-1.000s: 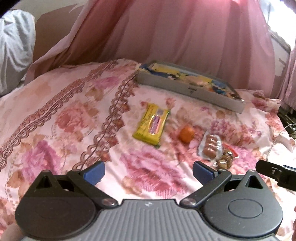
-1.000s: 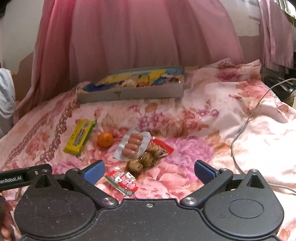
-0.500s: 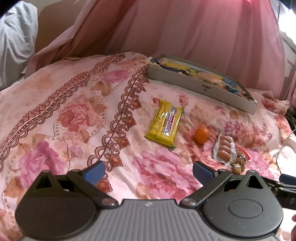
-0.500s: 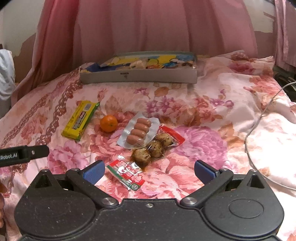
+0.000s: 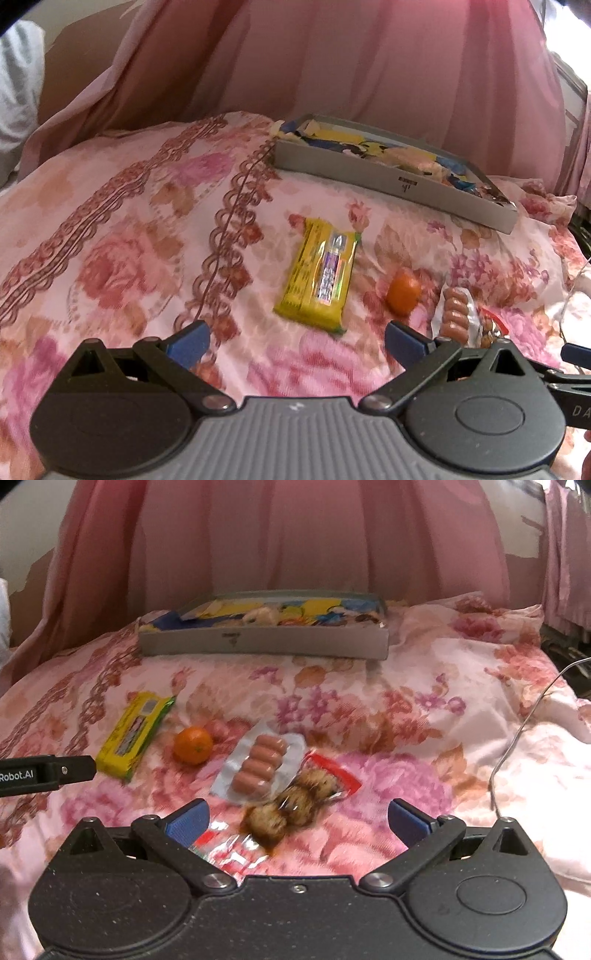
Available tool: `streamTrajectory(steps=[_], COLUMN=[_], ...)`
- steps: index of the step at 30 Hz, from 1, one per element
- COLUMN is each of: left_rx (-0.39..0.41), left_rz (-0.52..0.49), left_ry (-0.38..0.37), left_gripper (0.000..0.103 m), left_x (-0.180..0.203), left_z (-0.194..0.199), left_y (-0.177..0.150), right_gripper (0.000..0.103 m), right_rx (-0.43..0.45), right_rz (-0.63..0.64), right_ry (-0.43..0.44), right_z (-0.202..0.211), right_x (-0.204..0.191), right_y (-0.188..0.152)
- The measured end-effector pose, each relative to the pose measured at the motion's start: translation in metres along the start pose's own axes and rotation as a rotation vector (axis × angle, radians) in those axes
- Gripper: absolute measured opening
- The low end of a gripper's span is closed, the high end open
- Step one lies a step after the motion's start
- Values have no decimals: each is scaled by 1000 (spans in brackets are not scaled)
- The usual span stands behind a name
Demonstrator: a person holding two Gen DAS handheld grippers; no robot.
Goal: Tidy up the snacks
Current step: 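Move both grippers back toward the remaining snacks on the bedspread, then grasp the yellow wafer bar with the left gripper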
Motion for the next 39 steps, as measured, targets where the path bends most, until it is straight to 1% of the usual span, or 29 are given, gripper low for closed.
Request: streamTrajectory(steps=[2, 5, 12, 17, 20, 25, 28, 31, 34, 36, 37, 39], left_rx=[8, 18, 2, -21, -29, -46, -72, -73, -75, -75, -76, -79], left_rz=[-17, -46, -140, -170, -190, -193, -201, -210, -205, -204, -205, -212], left_ry=[1, 5, 14, 16, 12, -3, 4, 26, 44, 45, 45, 45], left_gripper=[102, 102, 102, 102, 102, 102, 97, 93, 83, 75, 73, 66], left_x=[2, 6, 21, 29, 33, 34, 34, 34, 33, 32, 32, 33], left_z=[-8, -19, -51, -69, -75, -82, -87, -90, -88, -86, -85, -84], left_y=[7, 15, 29, 33, 34, 34, 31, 29, 30, 30, 30, 29], right_gripper=[102, 102, 102, 102, 102, 102, 99, 94, 86, 80, 78, 76], right_rx=[-1, -26, -85, -124, -146, -144, -146, -142, -138, -136, -135, -132], right_rz=[-14, -43, -125, -160, -199, -205, -198, -197, -201, -204, -204, -198], right_ry=[-12, -15, 23, 30, 51, 60, 71, 80, 77, 81, 87, 84], right_z=[-8, -22, -47, -57, -62, -63, -63, -62, -61, -60, -60, -59], right_x=[3, 7, 7, 6, 6, 2, -2, -3, -2, -2, -3, -4], right_y=[3, 6, 6, 2, 1, 1, 1, 1, 1, 2, 2, 2])
Point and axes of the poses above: each gripper's, at about its wrist camera, not at the fingertips, and z roughly against the way its jaws point, x to its right, y to its top, the point moved 6 cm from there along -z, roughly the way its jaws point, and after that the axes turned 7 degrees about -x, right-handed, at the moved point
